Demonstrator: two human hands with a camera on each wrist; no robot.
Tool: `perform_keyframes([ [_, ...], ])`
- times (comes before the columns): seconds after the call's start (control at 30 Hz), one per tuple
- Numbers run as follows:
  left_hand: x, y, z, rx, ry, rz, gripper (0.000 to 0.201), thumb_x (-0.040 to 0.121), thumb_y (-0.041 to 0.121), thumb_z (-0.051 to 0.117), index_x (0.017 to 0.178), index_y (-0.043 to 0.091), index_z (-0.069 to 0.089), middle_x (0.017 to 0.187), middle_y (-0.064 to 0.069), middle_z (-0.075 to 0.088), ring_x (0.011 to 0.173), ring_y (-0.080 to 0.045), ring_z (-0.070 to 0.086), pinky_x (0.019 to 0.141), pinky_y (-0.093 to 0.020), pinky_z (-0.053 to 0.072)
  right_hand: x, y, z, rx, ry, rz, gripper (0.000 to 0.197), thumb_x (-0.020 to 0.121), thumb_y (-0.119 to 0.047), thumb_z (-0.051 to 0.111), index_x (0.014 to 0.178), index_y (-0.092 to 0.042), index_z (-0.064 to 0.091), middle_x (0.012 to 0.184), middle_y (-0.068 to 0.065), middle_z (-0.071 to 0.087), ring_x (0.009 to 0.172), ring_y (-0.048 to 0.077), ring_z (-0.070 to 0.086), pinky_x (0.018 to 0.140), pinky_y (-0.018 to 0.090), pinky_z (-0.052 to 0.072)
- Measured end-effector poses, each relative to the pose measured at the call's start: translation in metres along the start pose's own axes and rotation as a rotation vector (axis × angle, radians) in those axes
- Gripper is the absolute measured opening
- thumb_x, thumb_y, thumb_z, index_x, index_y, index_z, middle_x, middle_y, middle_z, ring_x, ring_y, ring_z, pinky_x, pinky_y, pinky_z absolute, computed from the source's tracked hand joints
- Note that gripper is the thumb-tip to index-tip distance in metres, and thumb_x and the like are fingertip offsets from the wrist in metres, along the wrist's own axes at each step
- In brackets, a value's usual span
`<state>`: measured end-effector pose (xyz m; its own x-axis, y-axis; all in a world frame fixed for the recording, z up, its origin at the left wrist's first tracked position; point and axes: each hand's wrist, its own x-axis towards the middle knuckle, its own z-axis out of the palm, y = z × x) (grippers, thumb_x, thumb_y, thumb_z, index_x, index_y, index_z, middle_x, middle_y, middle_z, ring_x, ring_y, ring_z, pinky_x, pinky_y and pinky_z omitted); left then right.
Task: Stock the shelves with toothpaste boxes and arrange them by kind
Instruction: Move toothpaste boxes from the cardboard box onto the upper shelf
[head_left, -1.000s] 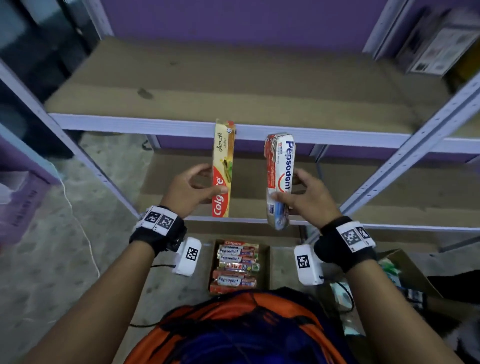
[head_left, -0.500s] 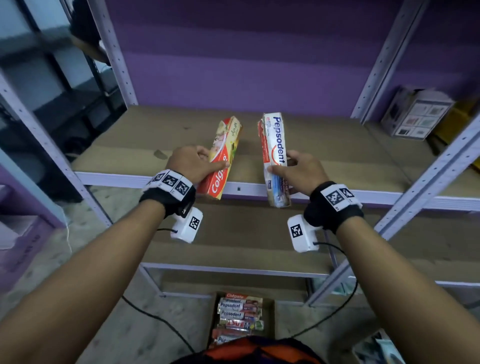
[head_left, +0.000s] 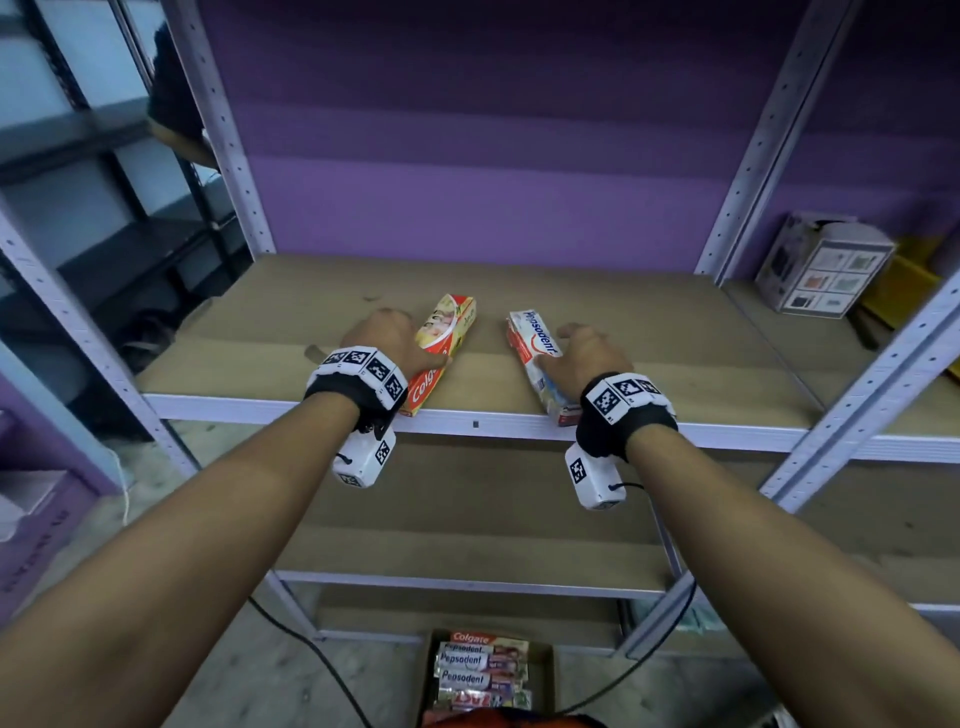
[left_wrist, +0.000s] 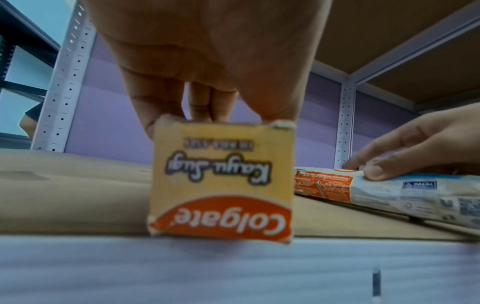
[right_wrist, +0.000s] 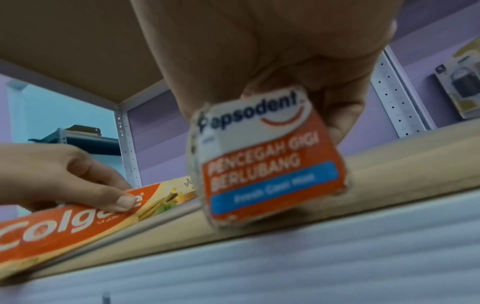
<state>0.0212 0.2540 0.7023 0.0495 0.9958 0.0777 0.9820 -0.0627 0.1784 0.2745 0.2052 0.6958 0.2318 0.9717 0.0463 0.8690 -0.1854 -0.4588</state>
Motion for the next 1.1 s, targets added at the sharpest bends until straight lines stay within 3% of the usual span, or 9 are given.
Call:
perform_keyframes([
  [0.1,0.000,0.004,0.003,0.022,-0.021,0.008,0.061,0.060,0.075,0.067,0.086,0.020,0.065,0.073,0.004,0.061,0.065,-0.018,0.061,0.057,-0.026,0.048,0.001,-0.002,0.004,-0.063,0.025,-0.053,0.046,0.084,-0.043,0.062,0.128,-0.032,0.055,0.113,0.007,0.069,0.098,0.031,0.066,0.083,0.035,0.053],
  [0.2,-0.001,0.006,0.006,-0.009,0.001,0.036,0.066,0.062,0.070,0.071,0.105,0.021,0.063,0.094,0.000,0.067,0.080,-0.023,0.065,0.067,-0.032,0.054,0.004,-0.003,0.005,-0.093,0.011,-0.088,0.045,0.086,-0.047,0.061,0.128,-0.033,0.057,0.119,0.005,0.068,0.102,0.030,0.064,0.080,0.032,0.048],
  [0.3,-0.001,0.003,0.008,-0.068,-0.008,0.127,0.074,0.068,0.060,0.073,0.129,0.024,0.051,0.118,-0.004,0.060,0.099,-0.026,0.062,0.081,-0.037,0.053,0.008,0.000,0.001,-0.110,-0.077,-0.137,0.053,0.089,-0.050,0.060,0.137,-0.030,0.054,0.134,0.003,0.062,0.116,0.028,0.060,0.090,0.032,0.047],
  [0.47,-0.010,-0.013,0.010,-0.033,-0.167,0.245,0.089,0.073,0.058,0.072,0.147,0.029,0.033,0.125,-0.004,0.048,0.111,-0.026,0.054,0.094,-0.037,0.047,-0.003,0.013,-0.014,-0.156,-0.312,-0.212,0.080,0.083,-0.058,0.066,0.152,-0.031,0.034,0.150,0.001,0.047,0.131,0.023,0.050,0.105,0.029,0.039],
  [0.6,-0.015,-0.032,0.007,-0.021,-0.222,0.301,0.088,0.079,0.058,0.069,0.151,0.026,0.029,0.133,-0.005,0.046,0.121,-0.024,0.047,0.098,-0.034,0.038,-0.016,0.024,-0.023,-0.116,-0.327,-0.265,0.076,0.077,-0.052,0.076,0.144,-0.031,0.046,0.138,-0.002,0.058,0.121,0.018,0.055,0.097,0.025,0.041],
  [0.7,-0.016,-0.036,0.007,-0.043,-0.184,0.323,0.085,0.079,0.059,0.069,0.149,0.025,0.035,0.130,-0.006,0.050,0.118,-0.023,0.049,0.091,-0.030,0.037,-0.019,0.024,-0.021,-0.090,-0.298,-0.250,0.073,0.077,-0.044,0.078,0.143,-0.030,0.049,0.135,-0.002,0.060,0.117,0.018,0.057,0.089,0.021,0.038],
  [0.77,-0.016,-0.034,0.007,-0.058,-0.172,0.321,0.085,0.078,0.057,0.071,0.148,0.023,0.037,0.128,-0.007,0.052,0.115,-0.023,0.051,0.092,-0.031,0.039,-0.019,0.022,-0.018,-0.068,-0.285,-0.247,0.069,0.078,-0.040,0.077,0.141,-0.030,0.052,0.133,-0.001,0.061,0.114,0.018,0.058,0.086,0.021,0.037],
  [0.97,-0.009,-0.019,0.008,-0.067,-0.172,0.273,0.084,0.079,0.053,0.072,0.150,0.024,0.037,0.130,-0.007,0.053,0.114,-0.023,0.053,0.093,-0.032,0.042,-0.013,0.011,-0.013,-0.069,-0.263,-0.226,0.068,0.079,-0.039,0.076,0.142,-0.028,0.051,0.134,0.001,0.061,0.115,0.020,0.058,0.090,0.022,0.041],
  [1.1,-0.007,-0.012,0.007,-0.086,-0.171,0.256,0.082,0.079,0.048,0.074,0.149,0.023,0.039,0.130,-0.009,0.052,0.116,-0.025,0.053,0.098,-0.034,0.043,-0.010,0.008,-0.009,-0.014,-0.250,-0.205,0.065,0.080,-0.037,0.074,0.141,-0.030,0.052,0.131,-0.002,0.063,0.106,0.014,0.059,0.088,0.020,0.043],
])
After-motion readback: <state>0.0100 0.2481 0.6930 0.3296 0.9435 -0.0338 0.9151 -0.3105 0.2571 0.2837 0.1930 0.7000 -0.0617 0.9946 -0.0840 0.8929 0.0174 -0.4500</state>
